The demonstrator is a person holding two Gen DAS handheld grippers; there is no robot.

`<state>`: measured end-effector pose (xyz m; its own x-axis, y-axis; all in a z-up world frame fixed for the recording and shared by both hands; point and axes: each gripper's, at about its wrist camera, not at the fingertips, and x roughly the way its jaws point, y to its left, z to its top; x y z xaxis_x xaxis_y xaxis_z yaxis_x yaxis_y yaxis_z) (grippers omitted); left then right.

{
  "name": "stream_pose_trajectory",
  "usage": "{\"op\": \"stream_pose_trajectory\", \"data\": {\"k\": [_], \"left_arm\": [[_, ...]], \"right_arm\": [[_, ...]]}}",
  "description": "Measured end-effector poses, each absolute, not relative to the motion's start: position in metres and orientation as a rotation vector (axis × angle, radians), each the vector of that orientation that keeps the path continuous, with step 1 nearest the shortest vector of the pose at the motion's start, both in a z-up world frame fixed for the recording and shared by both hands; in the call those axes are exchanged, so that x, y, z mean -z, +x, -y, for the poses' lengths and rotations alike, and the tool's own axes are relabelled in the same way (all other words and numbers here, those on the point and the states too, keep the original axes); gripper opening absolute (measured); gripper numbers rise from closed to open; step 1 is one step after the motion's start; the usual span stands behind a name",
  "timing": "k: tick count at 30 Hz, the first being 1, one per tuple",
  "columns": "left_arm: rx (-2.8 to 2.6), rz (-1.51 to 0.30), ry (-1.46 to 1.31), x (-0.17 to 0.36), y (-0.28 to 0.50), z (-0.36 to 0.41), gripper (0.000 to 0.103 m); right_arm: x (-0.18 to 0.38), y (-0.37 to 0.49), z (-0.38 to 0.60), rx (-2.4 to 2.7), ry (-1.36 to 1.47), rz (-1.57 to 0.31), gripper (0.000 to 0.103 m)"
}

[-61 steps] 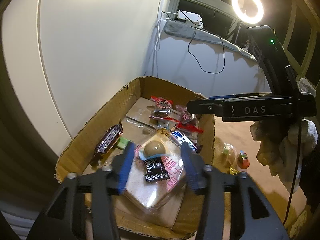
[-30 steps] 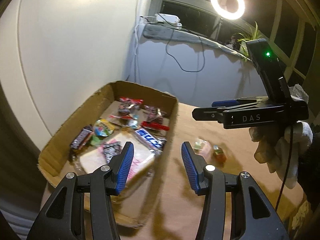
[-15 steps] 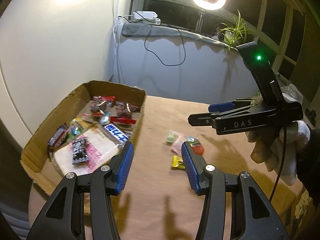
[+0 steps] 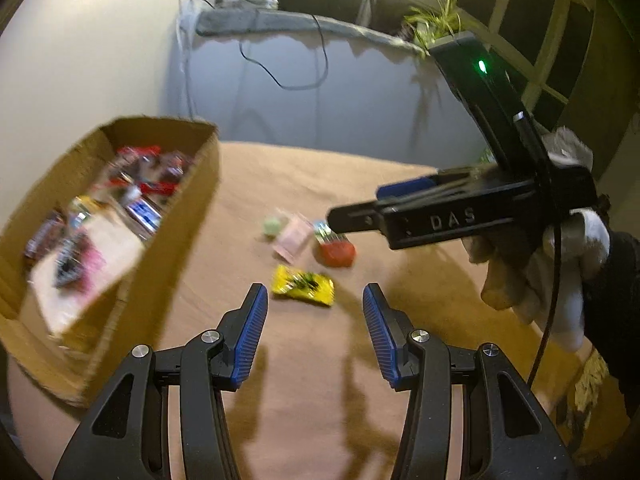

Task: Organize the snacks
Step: 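Move both open grippers back toward the remaining snacks on the table, then grasp the yellow candy with the left gripper while the right grasps the egg-shaped candy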

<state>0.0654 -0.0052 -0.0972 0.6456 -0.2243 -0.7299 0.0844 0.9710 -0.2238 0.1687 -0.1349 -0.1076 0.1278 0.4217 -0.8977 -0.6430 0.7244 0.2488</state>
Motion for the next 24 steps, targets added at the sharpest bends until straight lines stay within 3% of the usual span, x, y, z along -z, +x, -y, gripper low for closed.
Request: {"op": "stream_pose_trajectory", "data": {"k": [13, 24], "left_arm": [[0.181, -0.911, -0.152, 0.121, 0.092, 0.017, 0.049], [0.162, -0.912, -0.067, 0.130, 0.103, 0.029, 0.049]], "right_arm": [[0.133, 0.166, 0.124, -0.809, -0.224, -1.246, 0.079], [0.142, 0.170, 0.120, -0.819, -0.232, -1.269, 0.060]]}}
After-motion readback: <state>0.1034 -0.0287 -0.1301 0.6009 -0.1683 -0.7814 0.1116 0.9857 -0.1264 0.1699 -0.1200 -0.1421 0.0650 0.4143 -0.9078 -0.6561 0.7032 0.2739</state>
